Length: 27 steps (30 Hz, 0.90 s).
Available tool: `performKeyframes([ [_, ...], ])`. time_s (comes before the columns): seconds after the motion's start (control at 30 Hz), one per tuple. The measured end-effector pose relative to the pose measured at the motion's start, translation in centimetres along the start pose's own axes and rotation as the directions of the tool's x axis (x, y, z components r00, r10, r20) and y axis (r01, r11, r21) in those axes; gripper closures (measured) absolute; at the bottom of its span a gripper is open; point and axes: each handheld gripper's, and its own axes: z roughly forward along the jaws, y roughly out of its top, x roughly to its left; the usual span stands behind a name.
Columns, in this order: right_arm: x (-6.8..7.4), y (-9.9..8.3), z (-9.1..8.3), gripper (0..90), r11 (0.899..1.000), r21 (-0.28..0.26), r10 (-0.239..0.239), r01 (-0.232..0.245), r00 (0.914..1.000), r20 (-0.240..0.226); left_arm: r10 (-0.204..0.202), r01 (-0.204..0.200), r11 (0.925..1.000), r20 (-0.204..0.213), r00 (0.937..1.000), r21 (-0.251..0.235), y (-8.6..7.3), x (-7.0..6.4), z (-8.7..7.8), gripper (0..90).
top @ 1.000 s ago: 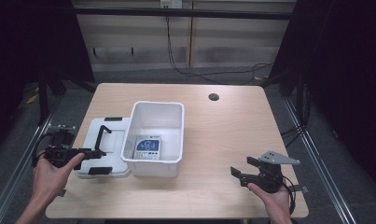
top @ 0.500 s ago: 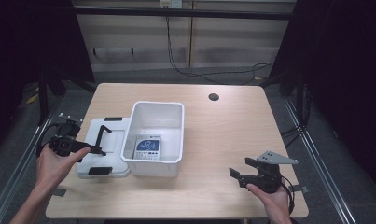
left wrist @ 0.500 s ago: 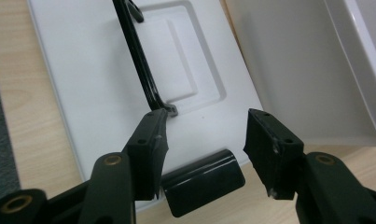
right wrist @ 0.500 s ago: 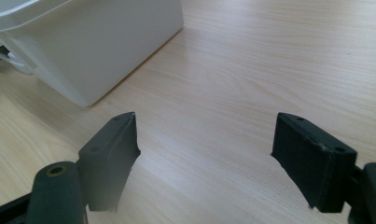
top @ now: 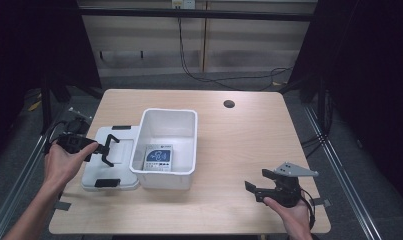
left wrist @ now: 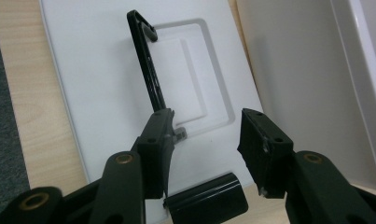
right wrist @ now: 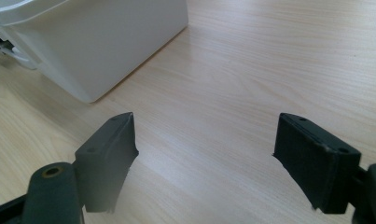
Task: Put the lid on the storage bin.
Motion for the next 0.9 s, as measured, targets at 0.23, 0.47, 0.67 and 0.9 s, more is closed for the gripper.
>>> performKeyframes([
  [0.23, 0.0, 0.0, 0.2, 20.2, 1.000, 0.014, -0.002, 0.002, 1.0000, -0.003, -0.008, 0.011, 0.9988, -0.050, 0.9987, 0.048, 1.0, 0.3, 0.7, 55.4],
  [0.47, 0.0, 0.0, 0.3, 19.7, 1.000, 0.020, -0.003, 0.003, 1.0000, -0.007, -0.028, 0.035, 0.9962, -0.097, 0.9949, 0.080, 2.1, 0.4, 1.9, 60.2],
  [0.67, 0.0, -0.1, 0.3, 20.0, 1.000, 0.027, 0.000, 0.000, 1.0000, -0.005, -0.031, 0.044, 0.9919, -0.112, 0.9932, 0.119, 3.1, 0.6, 3.1, 63.4],
  [0.9, 0.0, -0.1, 0.3, 19.9, 1.000, 0.029, -0.001, 0.002, 1.0000, -0.008, -0.058, 0.075, 0.9894, -0.131, 0.9896, 0.124, 3.6, 0.7, 3.9, 65.0],
])
